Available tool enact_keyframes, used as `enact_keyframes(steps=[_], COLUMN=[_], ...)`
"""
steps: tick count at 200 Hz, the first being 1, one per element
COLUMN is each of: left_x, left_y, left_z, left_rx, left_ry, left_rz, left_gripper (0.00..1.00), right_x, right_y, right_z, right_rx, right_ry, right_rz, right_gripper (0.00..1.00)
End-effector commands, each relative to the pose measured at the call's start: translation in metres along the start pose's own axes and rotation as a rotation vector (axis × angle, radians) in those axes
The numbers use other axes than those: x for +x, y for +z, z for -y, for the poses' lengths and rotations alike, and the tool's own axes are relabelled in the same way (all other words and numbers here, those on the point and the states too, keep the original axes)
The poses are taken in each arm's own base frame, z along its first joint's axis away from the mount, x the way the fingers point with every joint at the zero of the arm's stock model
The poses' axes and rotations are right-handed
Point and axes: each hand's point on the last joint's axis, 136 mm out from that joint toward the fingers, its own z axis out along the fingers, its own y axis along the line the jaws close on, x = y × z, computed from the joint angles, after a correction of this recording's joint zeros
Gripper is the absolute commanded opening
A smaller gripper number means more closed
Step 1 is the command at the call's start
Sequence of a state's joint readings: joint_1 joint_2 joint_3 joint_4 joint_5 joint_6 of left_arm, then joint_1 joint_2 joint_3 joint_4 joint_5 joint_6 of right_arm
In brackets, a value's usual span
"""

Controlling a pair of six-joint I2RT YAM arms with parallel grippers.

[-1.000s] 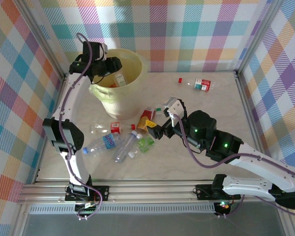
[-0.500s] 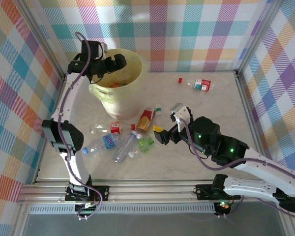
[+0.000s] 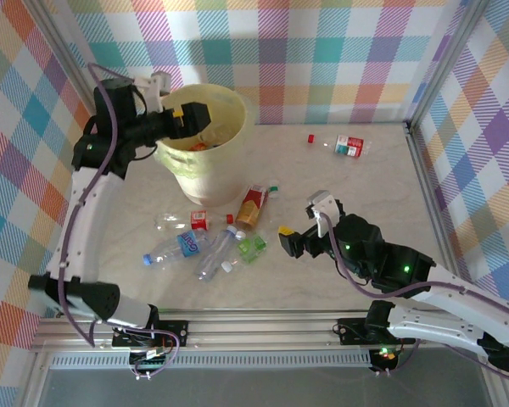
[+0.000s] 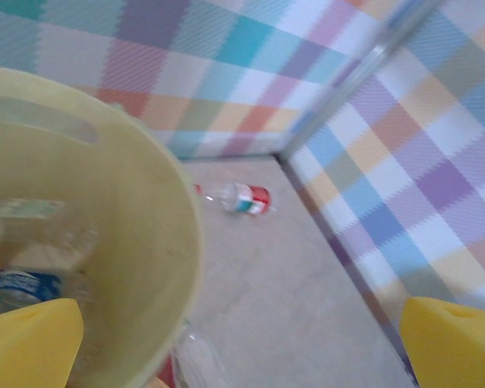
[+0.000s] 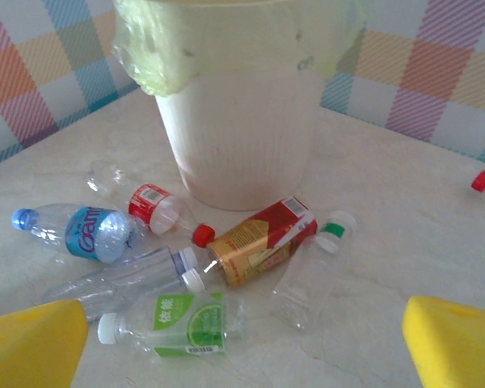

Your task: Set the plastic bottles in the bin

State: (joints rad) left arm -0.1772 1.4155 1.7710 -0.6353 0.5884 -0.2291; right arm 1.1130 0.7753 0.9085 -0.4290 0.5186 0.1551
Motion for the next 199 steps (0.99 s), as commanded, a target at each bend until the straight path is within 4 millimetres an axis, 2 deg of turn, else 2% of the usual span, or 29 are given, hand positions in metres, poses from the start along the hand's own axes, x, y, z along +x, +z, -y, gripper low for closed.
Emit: enact_keyframes(steps=[1, 36, 63, 107, 133, 172, 199], left_x=[0.047, 0.108, 0.153, 0.219, 0.247, 0.271, 0.282], left_y=[-0.009, -0.033, -0.04, -0.035, -0.028, -0.017, -0.011], left_z=[0.036, 0.076, 0.086, 0.07, 0.059, 0.054, 0.044], left_rx=[0.166, 0.261, 0.259, 0.211, 0.173, 0.156, 0.106], left_ry=[0.033, 0.028, 0.017, -0.059, -0.092, -0.125, -0.136], left_rz=[-0.136, -0.201, -0.253, -0.289, -0.293, -0.285, -0.29], left_gripper=[1.0, 1.0, 1.0, 1.0, 1.0, 1.0, 1.0], right_x=[0.012, 0.03, 0.04, 0.063, 0.078, 0.101, 0.119], right_y=[-0.001, 0.014, 0.03, 0.071, 0.096, 0.132, 0.156], right_z=[0.009, 0.014, 0.017, 0.018, 0.019, 0.033, 0.046], right_rx=[0.053, 0.102, 0.108, 0.095, 0.089, 0.145, 0.206], right_ry=[0.052, 0.103, 0.163, 0.268, 0.333, 0.397, 0.414], right_rz=[-0.045, -0.134, -0.2, -0.343, -0.44, -0.552, -0.614], right_gripper=[1.0, 0.98, 0.97, 0.93, 0.88, 0.79, 0.77])
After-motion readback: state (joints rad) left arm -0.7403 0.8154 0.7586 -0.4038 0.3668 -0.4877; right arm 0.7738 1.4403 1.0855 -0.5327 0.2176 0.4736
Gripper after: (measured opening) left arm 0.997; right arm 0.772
